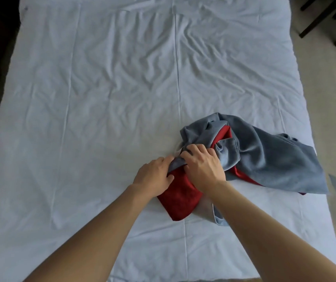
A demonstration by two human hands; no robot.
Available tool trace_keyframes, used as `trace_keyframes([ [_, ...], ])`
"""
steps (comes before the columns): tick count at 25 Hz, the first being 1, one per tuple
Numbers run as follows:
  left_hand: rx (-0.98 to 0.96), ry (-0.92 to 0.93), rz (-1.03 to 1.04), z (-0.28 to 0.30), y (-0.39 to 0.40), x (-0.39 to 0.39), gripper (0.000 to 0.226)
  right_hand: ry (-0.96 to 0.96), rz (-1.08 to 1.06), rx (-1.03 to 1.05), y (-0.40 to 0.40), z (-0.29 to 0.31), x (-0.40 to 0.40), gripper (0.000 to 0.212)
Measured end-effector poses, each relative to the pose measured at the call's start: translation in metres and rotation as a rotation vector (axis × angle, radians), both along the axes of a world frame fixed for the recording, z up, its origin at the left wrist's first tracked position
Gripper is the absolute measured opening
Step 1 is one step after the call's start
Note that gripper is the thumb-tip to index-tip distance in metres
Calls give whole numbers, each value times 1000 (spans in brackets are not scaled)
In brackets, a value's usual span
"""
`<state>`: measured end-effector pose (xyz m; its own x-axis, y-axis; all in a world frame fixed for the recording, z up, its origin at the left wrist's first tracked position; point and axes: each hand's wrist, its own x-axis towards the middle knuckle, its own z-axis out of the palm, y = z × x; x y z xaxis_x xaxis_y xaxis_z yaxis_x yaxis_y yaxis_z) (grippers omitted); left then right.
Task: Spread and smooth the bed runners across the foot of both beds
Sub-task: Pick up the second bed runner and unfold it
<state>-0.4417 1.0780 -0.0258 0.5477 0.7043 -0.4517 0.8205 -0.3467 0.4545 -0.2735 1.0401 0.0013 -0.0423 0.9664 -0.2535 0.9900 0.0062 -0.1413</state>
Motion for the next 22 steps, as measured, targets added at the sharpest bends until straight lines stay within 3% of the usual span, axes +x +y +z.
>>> trace_keyframes([
  [4, 68, -73, 92, 8, -2, -14, 17, -39, 19, 67, 5, 6, -12, 15],
  [9, 222, -91, 163, 40, 35, -42, 16, -3, 30, 201, 32, 35, -39, 12],
  [13, 396, 13, 131, 59, 64, -80, 15, 38, 34, 210, 54, 47, -67, 11],
  [17, 455, 123, 167, 56, 62, -134, 16, 65, 92, 80, 44, 35, -81, 32],
  [22, 517, 74, 174, 57, 89, -154, 13, 52, 100, 53, 57, 30, -108, 47],
])
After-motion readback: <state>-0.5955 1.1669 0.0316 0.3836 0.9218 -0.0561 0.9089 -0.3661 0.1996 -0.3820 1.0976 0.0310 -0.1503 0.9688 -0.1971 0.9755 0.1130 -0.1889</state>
